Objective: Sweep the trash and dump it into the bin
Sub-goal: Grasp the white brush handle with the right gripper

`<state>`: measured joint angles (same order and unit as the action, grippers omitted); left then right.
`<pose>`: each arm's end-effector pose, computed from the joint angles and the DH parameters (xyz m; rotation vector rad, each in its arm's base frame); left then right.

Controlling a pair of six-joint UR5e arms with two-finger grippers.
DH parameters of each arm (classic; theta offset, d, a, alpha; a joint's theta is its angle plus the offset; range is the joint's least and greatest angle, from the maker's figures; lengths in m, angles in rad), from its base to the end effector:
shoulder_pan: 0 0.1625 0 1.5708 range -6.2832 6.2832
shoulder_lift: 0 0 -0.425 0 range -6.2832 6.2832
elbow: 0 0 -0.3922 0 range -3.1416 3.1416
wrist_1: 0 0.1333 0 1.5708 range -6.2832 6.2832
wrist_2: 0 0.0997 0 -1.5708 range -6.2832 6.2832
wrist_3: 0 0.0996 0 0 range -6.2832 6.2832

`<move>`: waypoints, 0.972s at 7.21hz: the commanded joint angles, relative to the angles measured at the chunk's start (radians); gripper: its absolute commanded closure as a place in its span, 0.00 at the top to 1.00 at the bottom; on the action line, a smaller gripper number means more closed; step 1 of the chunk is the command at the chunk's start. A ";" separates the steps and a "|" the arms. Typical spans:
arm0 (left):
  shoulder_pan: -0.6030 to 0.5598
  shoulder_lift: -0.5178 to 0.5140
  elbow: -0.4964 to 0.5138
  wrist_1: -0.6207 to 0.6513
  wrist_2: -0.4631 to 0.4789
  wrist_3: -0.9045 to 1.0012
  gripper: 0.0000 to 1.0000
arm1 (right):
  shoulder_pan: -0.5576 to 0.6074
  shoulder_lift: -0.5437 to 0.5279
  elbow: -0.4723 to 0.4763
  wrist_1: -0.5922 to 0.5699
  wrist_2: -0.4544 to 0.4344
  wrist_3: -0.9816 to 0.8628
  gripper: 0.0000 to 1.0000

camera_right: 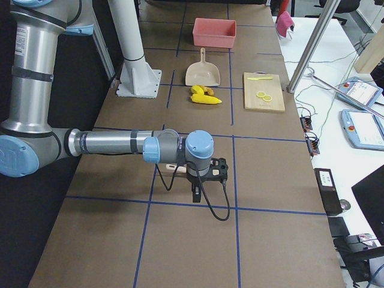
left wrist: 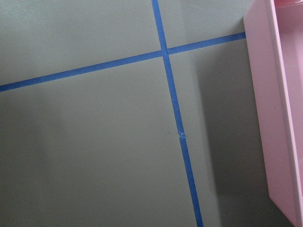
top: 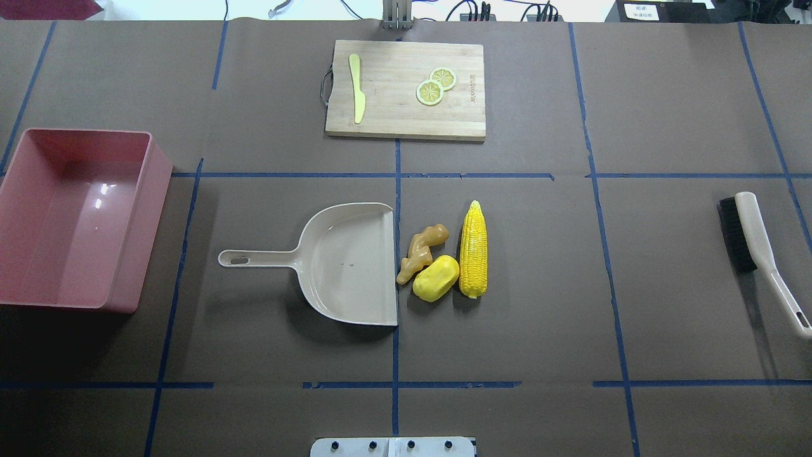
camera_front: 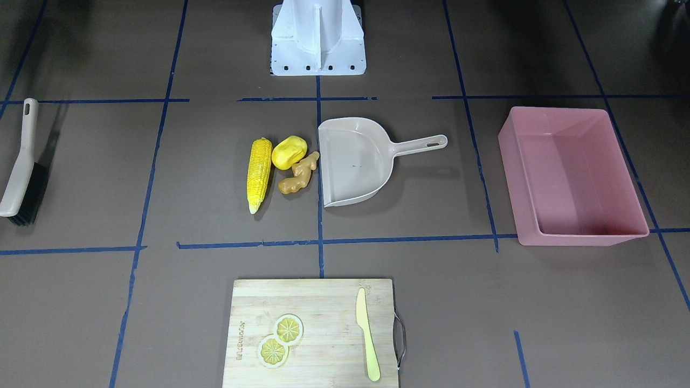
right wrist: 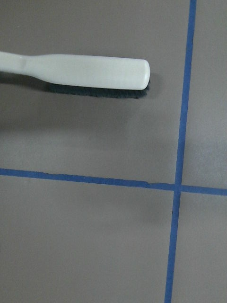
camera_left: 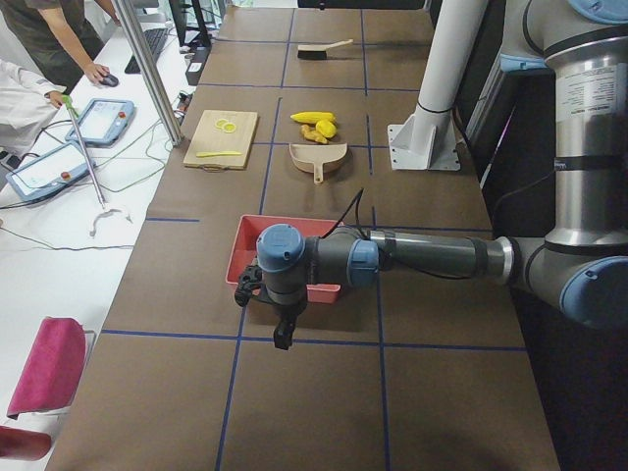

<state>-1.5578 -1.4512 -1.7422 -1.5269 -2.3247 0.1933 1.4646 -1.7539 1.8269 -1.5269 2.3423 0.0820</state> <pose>-0.0594 -0.4420 0.6360 0.0755 0.7515 0.1994 0.0189 -0.4255 0.6111 0.0381 -0.7777 -0.0681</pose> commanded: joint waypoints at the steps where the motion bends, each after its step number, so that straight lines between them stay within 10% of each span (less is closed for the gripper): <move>1: 0.002 0.000 -0.002 -0.001 -0.001 0.000 1.00 | -0.151 -0.047 0.009 0.289 0.000 0.353 1.00; 7: 0.002 0.002 -0.005 -0.001 -0.002 0.000 1.00 | -0.412 -0.108 0.022 0.459 -0.107 0.614 0.99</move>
<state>-1.5555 -1.4499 -1.7464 -1.5279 -2.3269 0.1933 1.0994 -1.8601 1.8498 -1.0694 2.2537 0.6770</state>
